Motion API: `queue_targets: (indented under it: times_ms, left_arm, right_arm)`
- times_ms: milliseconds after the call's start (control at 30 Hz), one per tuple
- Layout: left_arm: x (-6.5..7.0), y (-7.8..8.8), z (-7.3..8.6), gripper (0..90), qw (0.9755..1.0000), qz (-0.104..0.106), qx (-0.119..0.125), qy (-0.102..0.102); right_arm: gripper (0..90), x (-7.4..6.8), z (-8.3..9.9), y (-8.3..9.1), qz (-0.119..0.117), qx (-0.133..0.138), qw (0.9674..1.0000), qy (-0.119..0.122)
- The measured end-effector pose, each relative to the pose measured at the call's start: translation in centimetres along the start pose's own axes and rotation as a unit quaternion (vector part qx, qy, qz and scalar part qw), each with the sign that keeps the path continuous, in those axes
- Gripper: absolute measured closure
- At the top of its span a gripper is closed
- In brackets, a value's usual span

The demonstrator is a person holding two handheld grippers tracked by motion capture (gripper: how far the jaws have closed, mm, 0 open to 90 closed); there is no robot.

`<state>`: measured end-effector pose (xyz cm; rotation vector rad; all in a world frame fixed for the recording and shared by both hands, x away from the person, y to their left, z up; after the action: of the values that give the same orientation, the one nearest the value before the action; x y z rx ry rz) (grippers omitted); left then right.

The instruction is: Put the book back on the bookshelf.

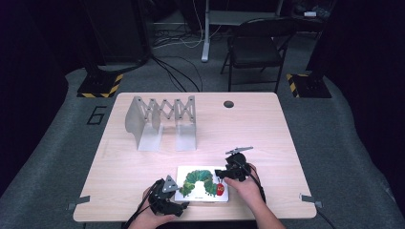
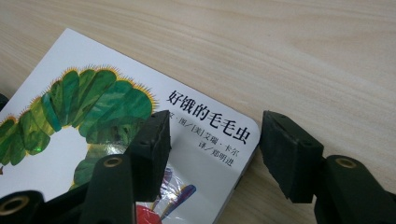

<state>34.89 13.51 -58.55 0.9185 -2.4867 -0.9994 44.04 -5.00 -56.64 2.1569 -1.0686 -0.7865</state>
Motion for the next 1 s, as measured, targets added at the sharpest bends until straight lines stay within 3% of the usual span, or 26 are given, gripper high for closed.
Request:
queue_targets:
  times_ms: [300, 533, 833, 1000]
  left_arm:
    - [0.2, -0.1, 0.0, 16.0, 1.0, 0.002, 0.001, 0.002]
    - [0.4, -0.4, 0.1, 13.5, 0.9998, -0.018, 0.001, -0.014]
    - [0.4, -0.5, 0.1, 11.1, 0.9996, -0.026, 0.004, -0.007]
    - [0.5, -0.9, 0.0, 5.3, 0.9993, -0.037, 0.008, -0.006]
  right_arm:
    - [43.2, -0.2, -0.2, 0.3, -0.001, 0.006, 1.0, 0.001]
    - [43.5, -0.2, -0.4, 0.4, 0.001, 0.011, 0.9999, 0.01]
    - [43.6, -0.4, -0.9, 1.1, -0.011, 0.025, 0.9996, -0.002]
    - [43.6, -0.5, -1.1, 1.4, -0.014, 0.033, 0.9994, 0.0]
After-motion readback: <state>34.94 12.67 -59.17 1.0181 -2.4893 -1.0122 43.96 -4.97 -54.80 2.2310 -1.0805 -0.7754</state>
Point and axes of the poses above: each handheld gripper's, and its own axes: y roughly backward along the jaws, z roughly out of its underside, x roughly to its right, the point moved 9 cm from there along -y, roughly forward along the jaws, and after that the axes turned 5 degrees about x, right-handed, at the moved point
